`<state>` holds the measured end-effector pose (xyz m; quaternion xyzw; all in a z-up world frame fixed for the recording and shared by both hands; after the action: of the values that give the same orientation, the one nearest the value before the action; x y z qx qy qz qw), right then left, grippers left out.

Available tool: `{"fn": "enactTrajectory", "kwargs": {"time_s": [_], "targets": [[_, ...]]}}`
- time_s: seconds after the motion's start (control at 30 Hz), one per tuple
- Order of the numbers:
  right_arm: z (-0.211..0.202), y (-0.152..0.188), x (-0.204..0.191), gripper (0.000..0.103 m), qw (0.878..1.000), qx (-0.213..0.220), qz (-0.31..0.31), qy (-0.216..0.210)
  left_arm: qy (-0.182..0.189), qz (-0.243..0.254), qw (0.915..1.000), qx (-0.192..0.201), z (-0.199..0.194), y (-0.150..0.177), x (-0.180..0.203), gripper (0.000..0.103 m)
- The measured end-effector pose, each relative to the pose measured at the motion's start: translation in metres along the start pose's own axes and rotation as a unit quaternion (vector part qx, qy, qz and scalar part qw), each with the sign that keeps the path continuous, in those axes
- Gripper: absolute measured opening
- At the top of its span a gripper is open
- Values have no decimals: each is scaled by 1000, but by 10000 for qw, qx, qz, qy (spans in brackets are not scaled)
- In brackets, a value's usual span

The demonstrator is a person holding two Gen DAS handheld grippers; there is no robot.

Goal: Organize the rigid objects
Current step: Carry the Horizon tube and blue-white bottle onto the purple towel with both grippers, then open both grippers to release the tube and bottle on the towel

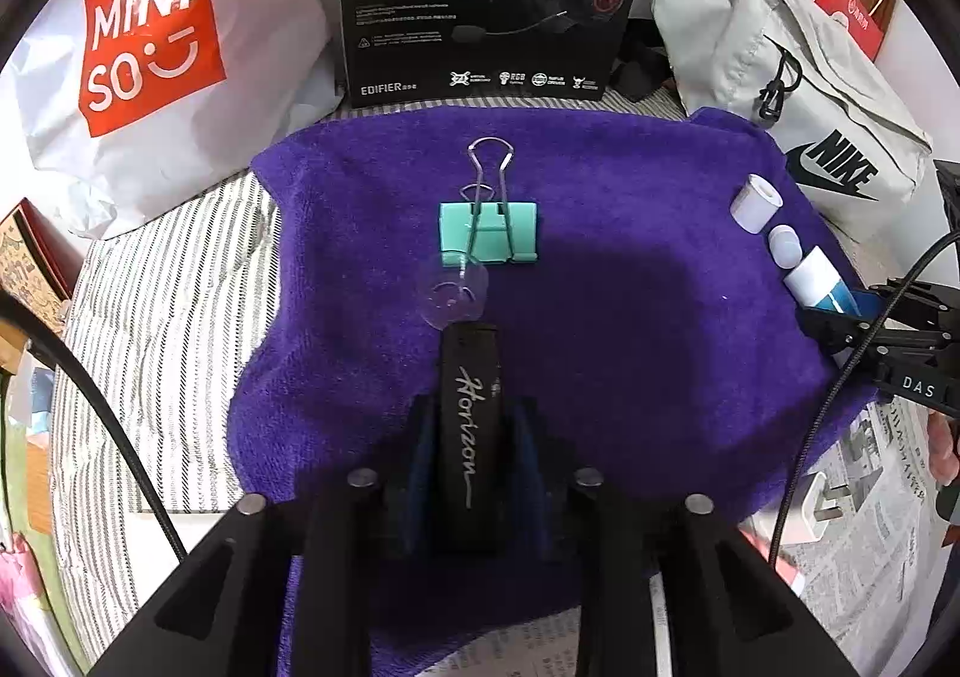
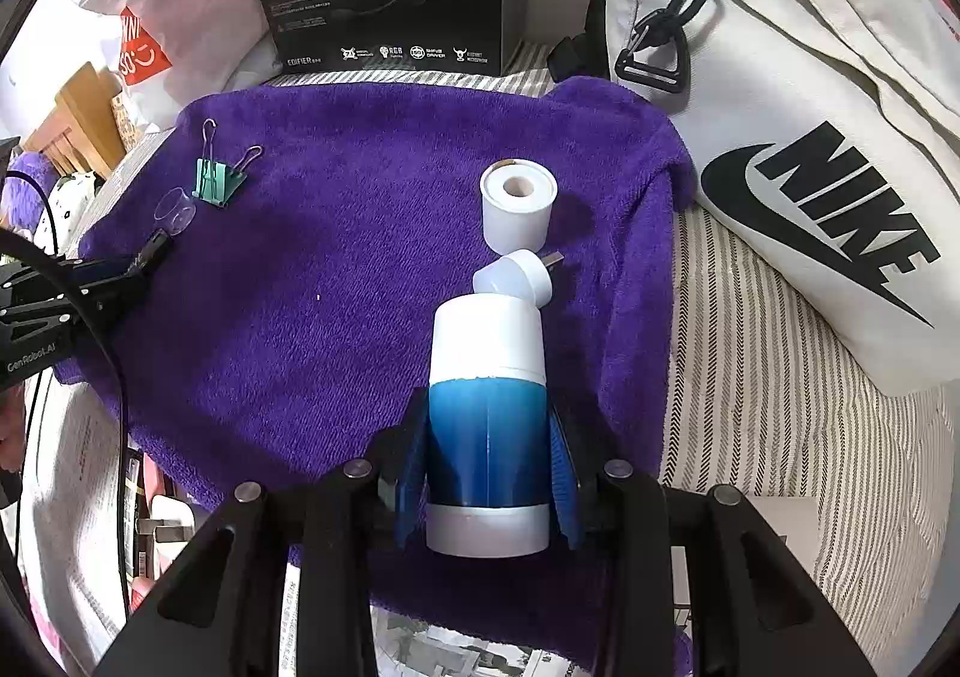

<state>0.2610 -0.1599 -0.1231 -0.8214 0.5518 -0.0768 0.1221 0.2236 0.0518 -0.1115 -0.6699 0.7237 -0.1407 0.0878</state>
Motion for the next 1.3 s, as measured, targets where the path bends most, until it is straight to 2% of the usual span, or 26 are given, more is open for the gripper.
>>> {"fn": "enactTrajectory", "kwargs": {"time_s": [0.13,0.4,0.57,0.93,1.1,1.3], "targets": [[0,0,1,36,10000,-36,-23,-39,2,98,9999,-23,0,3,5,39],[-12,6,9,41,9994,-11,155,-295,67,-23,9999,-108,-6,12,5,41],[-27,17,10,42,9995,78,208,-227,89,-77,9999,-59,-19,22,10,41],[-66,64,9,42,9982,270,482,-235,158,90,9995,238,-61,58,39,41],[-77,89,6,42,9969,360,637,-284,248,212,9994,117,-54,76,58,41],[-94,121,-1,42,9959,531,673,-289,295,104,9995,-21,-38,90,70,41]]}}
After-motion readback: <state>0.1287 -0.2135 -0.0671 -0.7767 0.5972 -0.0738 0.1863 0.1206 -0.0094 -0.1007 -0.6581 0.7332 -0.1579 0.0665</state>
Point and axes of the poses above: each gripper's, at about its wrist camera, not at the fingertips, and z roughly the way its jaws point, x to its right, y to its underside, the point moved 2 cm from there along z, roughly the way its jaws point, and after that the axes turned 10 degrees about -x, right-handed, at the moved point
